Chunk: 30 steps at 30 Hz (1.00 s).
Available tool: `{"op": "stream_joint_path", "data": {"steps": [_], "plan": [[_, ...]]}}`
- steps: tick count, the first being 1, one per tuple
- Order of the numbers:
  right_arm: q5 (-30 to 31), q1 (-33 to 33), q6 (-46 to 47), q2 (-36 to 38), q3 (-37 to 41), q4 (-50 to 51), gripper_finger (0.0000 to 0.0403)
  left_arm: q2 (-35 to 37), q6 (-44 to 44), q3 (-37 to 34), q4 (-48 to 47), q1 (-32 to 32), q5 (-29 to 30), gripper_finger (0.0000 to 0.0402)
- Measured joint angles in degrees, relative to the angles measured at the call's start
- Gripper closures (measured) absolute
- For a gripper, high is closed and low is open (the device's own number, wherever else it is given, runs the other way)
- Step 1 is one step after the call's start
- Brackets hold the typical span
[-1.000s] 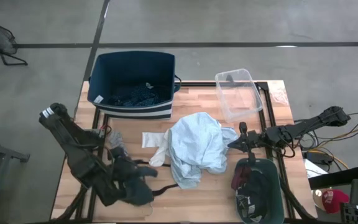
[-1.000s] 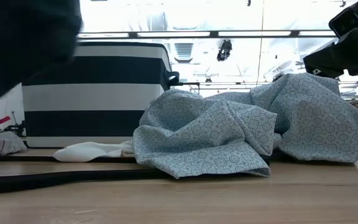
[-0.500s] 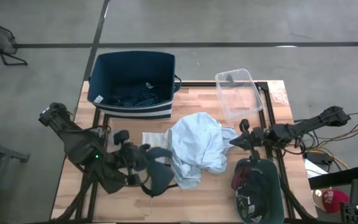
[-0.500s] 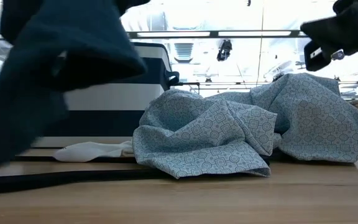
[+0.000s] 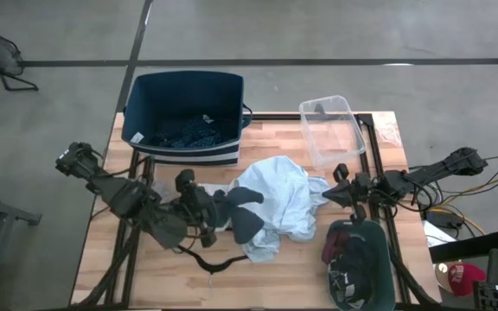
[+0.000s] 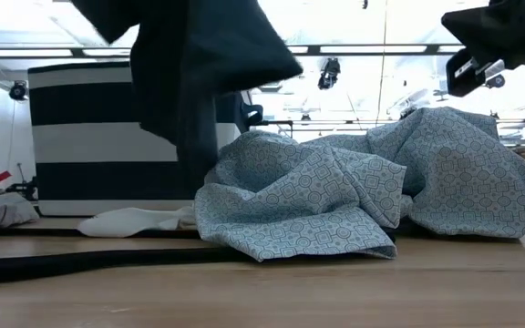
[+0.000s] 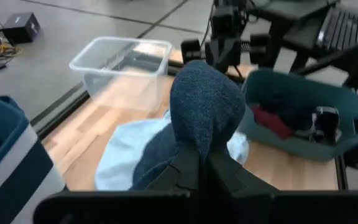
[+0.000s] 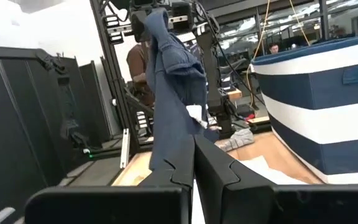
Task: Pick & Place Cloths
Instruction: Put the gray boxer into the green bin
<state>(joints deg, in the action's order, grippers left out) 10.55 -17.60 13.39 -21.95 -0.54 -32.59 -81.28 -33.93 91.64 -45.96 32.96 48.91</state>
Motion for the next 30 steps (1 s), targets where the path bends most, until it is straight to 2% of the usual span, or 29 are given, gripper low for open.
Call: {"op": "stream_joint_path", "data": {"steps": [5, 13, 17, 27, 30], "plan": [[0.1, 0.0, -0.2, -1.3, 0.0, -4.2, 0.0375, 0.0, 4.4, 0.0, 5.8, -3.0, 0.0, 0.0392], [0.0, 0.0, -0.4, -8.9, -2.9, -6.2, 0.0281, -0.2, 19.6, 0.0, 23.8, -7.9, -5.2, 0.0392], [0.0, 0.0, -1.3, -15.5, -7.3, -6.2, 0.0231, -0.2, 23.4, 0.0, 28.6, -9.8, -7.7, 0.0392], [3.1, 0.1, -9.9, -32.2, -23.0, -6.4, 0.0123, -3.5, 24.7, 0.0, 35.1, -11.4, -15.7, 0.0391], [3.0, 0.0, -11.3, -37.0, -27.0, -6.3, 0.0098, -5.3, 26.4, -0.1, 36.3, -11.6, -16.4, 0.039]]}}
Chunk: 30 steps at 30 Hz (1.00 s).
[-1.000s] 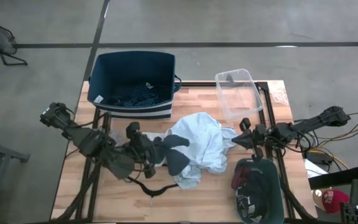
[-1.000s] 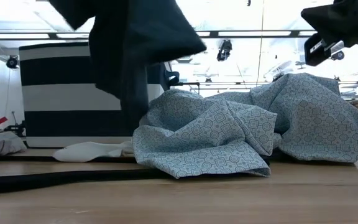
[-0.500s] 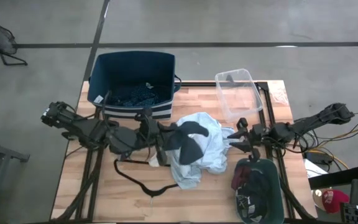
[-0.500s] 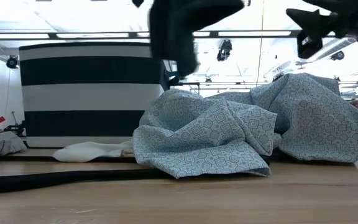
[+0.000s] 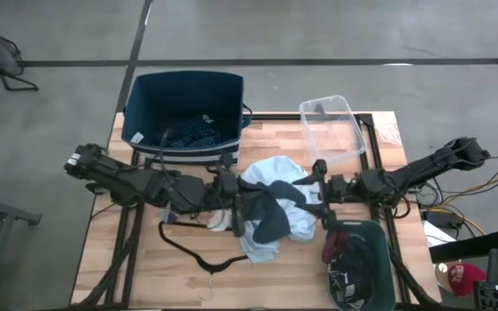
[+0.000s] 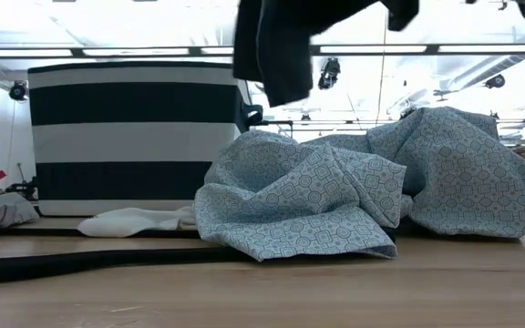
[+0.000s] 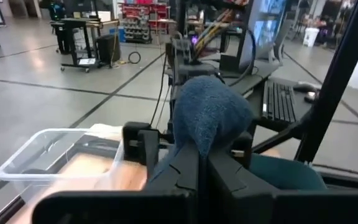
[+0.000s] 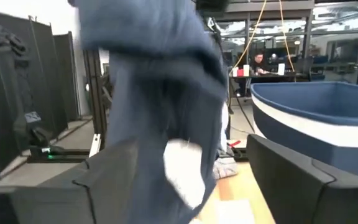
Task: Pick & Place Cloths
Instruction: Put the gray boxer into the green bin
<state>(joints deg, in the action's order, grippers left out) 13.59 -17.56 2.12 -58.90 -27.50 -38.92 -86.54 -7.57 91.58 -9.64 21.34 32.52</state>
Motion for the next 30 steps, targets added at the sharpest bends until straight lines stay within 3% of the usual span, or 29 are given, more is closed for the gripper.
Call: {"op": "stream_joint_path", "data": {"steps": [8, 15, 21, 27, 30], "plan": [[-0.4, 0.0, -7.3, -12.1, -9.1, 0.1, 0.0067, -4.2, 3.2, 0.0, 8.4, -1.8, -4.1, 0.0389], [-1.7, -0.2, -14.0, -17.2, -13.2, 0.1, 0.01, -5.5, 3.3, 0.0, 9.3, -3.2, -5.9, 0.0388], [-3.2, -0.6, -15.1, -18.2, -15.3, -1.0, 0.0191, -6.6, 2.7, 0.0, 9.7, -3.7, -8.8, 0.0384], [-3.2, -0.6, -14.3, -14.4, -14.8, -0.1, 0.0369, -7.2, 3.2, 0.0, 9.4, -3.7, -9.8, 0.0383], [-3.2, -0.6, -12.9, -11.9, -14.1, 2.0, 0.0386, -7.2, 3.1, 0.0, 9.2, -3.7, -12.1, 0.0383]]}}
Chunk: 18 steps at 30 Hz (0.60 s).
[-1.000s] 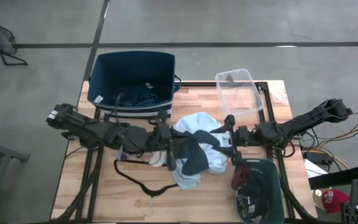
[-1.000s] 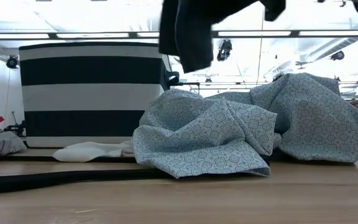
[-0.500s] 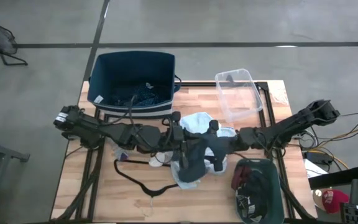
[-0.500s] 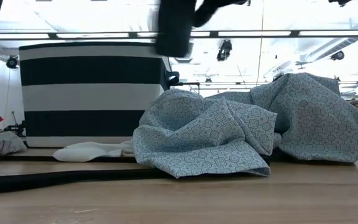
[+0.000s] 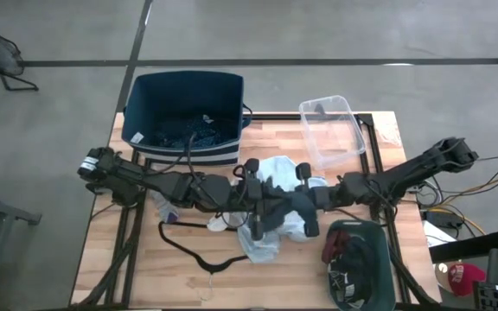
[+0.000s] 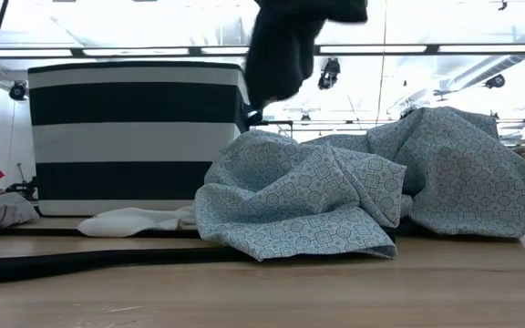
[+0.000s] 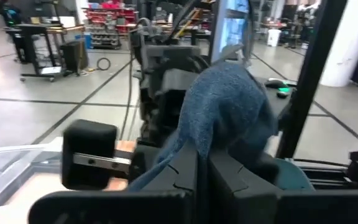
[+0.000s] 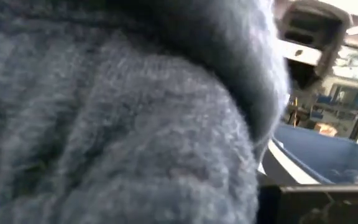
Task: Pick & Place Cloths
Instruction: Put the gray boxer into the green bin
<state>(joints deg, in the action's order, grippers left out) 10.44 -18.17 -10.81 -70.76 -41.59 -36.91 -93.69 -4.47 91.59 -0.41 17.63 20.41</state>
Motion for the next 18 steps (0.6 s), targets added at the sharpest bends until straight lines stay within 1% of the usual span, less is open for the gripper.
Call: {"op": "stream_joint_path", "data": {"steps": [3, 7, 13, 15, 18], "plan": [[0.0, 0.0, 1.9, 3.2, 0.1, 4.9, 0.039, 0.1, -0.1, 0.0, -0.8, 0.5, -0.3, 0.0374], [0.0, -0.1, 6.3, 8.1, 0.3, 13.1, 0.0391, 1.7, -0.6, 0.0, -4.5, 0.7, -0.4, 0.0346], [0.1, -1.2, 10.9, 16.9, 0.5, 21.3, 0.0393, 2.6, -2.5, 0.1, -12.4, 1.3, -5.6, 0.0298], [-1.7, -2.0, 13.5, 20.2, 0.5, 25.2, 0.0392, 2.7, -4.0, 0.1, -15.6, 1.9, -6.3, 0.0287], [-3.8, -3.1, 19.4, 25.1, -0.9, 35.6, 0.0392, 2.7, -4.3, 0.1, -18.4, 2.8, -6.4, 0.0281]]}}
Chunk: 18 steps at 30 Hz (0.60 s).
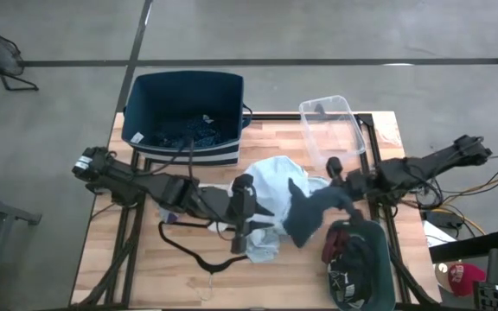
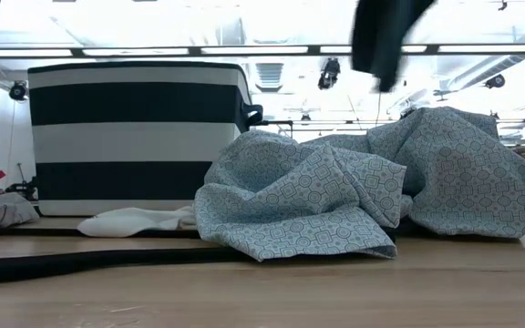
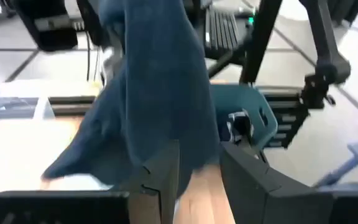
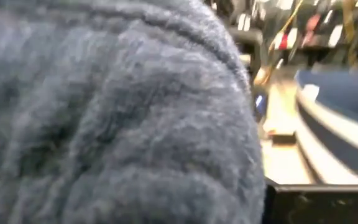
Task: Pick & Place Cloths
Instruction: Put the gray boxer into the green bin
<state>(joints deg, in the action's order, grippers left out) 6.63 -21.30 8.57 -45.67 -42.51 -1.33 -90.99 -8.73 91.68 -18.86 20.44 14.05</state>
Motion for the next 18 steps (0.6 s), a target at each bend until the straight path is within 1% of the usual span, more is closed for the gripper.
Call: {"op": "stream_joint_path", "data": {"steps": [4, 9, 14, 18], "plan": [[-0.9, -2.8, 7.5, 4.9, -3.8, 15.4, 0.0392, -0.2, -0.3, 0.0, -1.3, 1.1, 0.0, 0.028], [-0.9, -6.8, 16.3, 6.6, -10.6, 33.9, 0.0392, -0.2, -0.3, 0.0, -1.3, 1.3, 0.1, 0.028], [-2.5, -11.2, 27.4, 4.9, -17.7, 50.3, 0.0391, -0.2, -0.3, 0.0, -1.4, 1.3, 0.2, 0.028], [-2.4, -15.3, 38.3, 1.8, -20.0, 59.8, 0.0391, -0.3, -0.3, 0.0, -1.5, 1.3, 0.2, 0.028]]}}
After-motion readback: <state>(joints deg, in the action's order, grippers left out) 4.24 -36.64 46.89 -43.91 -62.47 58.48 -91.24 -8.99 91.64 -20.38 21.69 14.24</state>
